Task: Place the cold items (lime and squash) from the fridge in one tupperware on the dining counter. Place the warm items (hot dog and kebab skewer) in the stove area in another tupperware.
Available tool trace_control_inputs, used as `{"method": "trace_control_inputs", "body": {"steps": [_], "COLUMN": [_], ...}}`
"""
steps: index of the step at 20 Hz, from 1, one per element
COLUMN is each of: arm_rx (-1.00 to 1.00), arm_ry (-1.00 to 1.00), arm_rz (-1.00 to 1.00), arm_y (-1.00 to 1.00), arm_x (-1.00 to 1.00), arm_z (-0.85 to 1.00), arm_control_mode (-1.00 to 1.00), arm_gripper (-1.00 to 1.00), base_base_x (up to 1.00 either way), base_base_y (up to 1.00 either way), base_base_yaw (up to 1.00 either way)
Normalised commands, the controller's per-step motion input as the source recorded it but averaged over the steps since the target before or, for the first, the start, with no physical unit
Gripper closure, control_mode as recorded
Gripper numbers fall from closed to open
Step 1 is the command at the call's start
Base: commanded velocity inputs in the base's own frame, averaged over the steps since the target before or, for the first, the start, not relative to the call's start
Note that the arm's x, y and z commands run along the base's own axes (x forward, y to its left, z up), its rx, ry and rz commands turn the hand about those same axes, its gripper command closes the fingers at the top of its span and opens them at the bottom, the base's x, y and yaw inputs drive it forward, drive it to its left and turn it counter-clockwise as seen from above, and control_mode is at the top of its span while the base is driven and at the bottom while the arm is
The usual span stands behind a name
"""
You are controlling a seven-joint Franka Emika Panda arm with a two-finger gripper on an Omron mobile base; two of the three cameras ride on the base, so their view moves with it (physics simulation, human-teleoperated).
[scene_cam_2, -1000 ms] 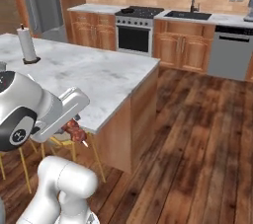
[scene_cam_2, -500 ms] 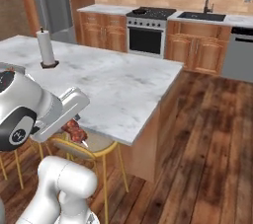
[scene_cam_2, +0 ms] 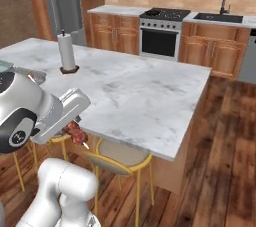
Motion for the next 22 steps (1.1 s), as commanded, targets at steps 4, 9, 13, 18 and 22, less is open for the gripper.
{"method": "trace_control_inputs", "body": {"steps": [4,9,13,18,22], "arm_rx": [0.0,0.0,0.0,0.0,0.0], "arm_ry": [0.0,0.0,0.0,0.0,0.0], "arm_rz": [0.0,0.0,0.0,0.0,0.0], "arm_y": [0.0,0.0,0.0,0.0,0.0], "arm_x": [0.0,0.0,0.0,0.0,0.0], "arm_z": [0.0,0.0,0.0,0.0,0.0], "arm_control_mode": [1.0,1.0,1.0,1.0,1.0], "arm_gripper": [1.0,1.0,1.0,1.0,1.0], "base_base_x": [0.0,0.0,0.0,0.0,0.02], "base_base_y": [0.65,0.6,0.56,0.51,0.53], "base_base_yaw": [0.0,0.0,0.0,-0.01,-0.02]}}
